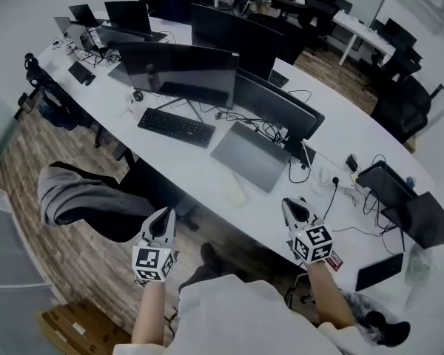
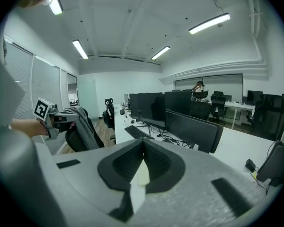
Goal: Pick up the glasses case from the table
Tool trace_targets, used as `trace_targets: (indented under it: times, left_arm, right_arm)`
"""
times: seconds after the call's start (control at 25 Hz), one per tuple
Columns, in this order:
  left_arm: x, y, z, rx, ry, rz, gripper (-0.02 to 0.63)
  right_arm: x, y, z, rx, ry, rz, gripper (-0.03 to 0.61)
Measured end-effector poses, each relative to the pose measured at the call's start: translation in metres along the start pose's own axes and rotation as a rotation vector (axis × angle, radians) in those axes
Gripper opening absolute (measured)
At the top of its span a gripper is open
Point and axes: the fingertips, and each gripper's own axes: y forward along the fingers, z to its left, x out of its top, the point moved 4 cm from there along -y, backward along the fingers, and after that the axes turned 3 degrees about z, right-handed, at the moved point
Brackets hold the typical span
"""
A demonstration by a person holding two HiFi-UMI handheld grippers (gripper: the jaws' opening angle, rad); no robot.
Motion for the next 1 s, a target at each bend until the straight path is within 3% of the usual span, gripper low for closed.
trace_targets:
  times: [0.52, 1.0]
  left_arm:
    - [-0.013, 0.06, 0.07, -0.141, 0.018, 0.065, 0.011]
    - [-0.023, 0.078, 0.084, -0.166, -0.017, 0.079, 0.012]
  right_arm:
    - [0.012, 0.079, 0.03, -0.05, 0.011, 0.052, 0.0]
    - [0.015, 0.106, 0.033, -0.047, -0.005, 0.077, 0.0]
